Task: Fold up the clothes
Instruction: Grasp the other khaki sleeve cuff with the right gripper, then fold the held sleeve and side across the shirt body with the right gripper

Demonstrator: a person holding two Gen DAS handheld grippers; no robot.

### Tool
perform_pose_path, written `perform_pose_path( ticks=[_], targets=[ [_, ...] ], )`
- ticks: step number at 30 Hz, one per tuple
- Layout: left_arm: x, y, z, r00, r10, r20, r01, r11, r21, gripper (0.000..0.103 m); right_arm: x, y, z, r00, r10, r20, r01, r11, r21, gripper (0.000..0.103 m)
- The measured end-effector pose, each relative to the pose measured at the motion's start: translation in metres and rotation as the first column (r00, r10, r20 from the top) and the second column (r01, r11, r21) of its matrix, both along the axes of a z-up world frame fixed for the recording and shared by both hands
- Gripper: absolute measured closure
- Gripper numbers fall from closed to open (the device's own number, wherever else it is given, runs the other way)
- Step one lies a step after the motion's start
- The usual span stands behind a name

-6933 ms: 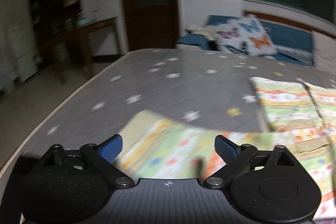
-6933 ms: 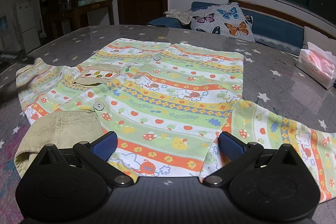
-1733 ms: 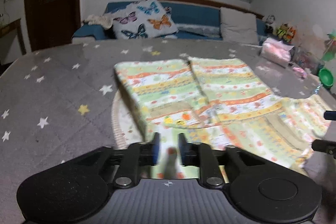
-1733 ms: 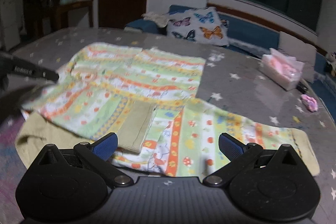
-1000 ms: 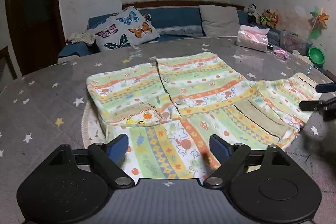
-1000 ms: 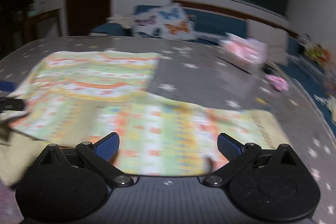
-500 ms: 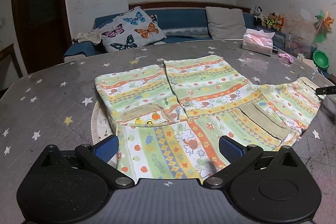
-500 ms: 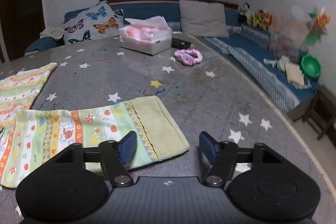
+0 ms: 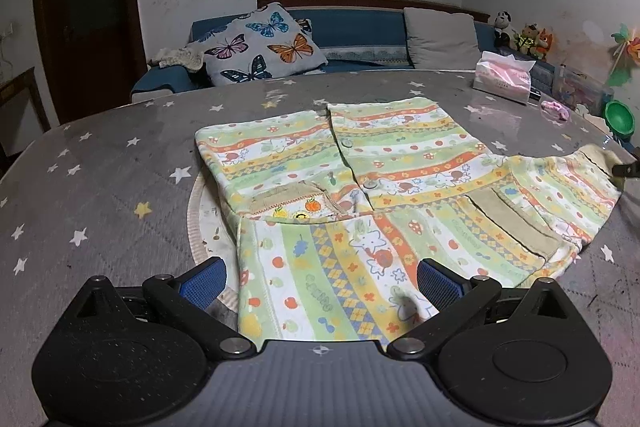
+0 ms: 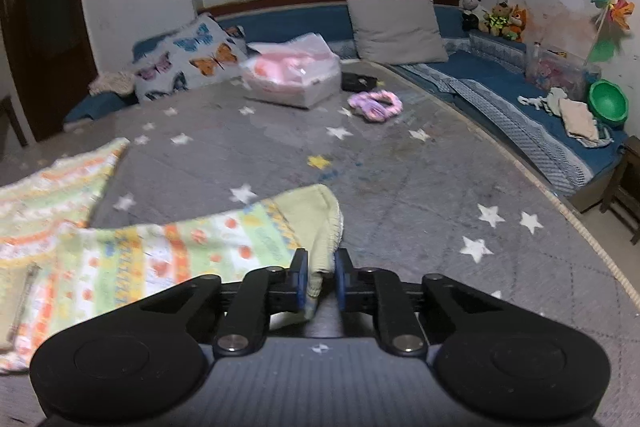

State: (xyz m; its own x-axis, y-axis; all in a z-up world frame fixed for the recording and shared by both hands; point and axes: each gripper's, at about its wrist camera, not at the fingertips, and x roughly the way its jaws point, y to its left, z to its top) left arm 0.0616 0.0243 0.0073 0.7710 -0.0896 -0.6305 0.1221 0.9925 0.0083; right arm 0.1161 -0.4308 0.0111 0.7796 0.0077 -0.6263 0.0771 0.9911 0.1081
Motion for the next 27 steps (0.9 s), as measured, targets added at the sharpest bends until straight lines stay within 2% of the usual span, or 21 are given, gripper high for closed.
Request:
perform_pose_path(
  ticks=[6, 12, 17, 22, 27],
  targets=[
    [-0.004, 0.003, 0.001, 1.000, 0.002, 0.005, -0.002, 1.000, -0.013, 0.000, -0.008, 0.030, 0.033, 0.991, 0.108, 0.075, -0.113, 0.991, 0.070, 0.094],
    [-0.010, 0.009, 0.001, 1.000, 0.004, 0.011, -0.003, 0.999, -0.035, 0.000, -0.013, 0.082, 0.066, 0.957, 0.253, 0.142, -0.271, 0.955, 0.121, 0.095],
    [-0.015, 0.015, 0.002, 1.000, 0.007, 0.020, -0.006, 0.999, -0.054, 0.000, -0.012, 0.133, 0.088, 0.907, 0.379, 0.185, -0.406, 0.904, 0.134, 0.095],
    [-0.019, 0.023, 0.001, 0.999, 0.023, 0.024, -0.021, 0.997, -0.069, 0.000, -0.010, 0.188, 0.105, 0.842, 0.496, 0.212, -0.527, 0.840, 0.128, 0.095],
    [-0.023, 0.032, 0.001, 0.999, 0.041, 0.024, -0.039, 0.996, -0.081, 0.000, -0.007, 0.236, 0.108, 0.784, 0.588, 0.201, -0.615, 0.780, 0.116, 0.096]
  ],
)
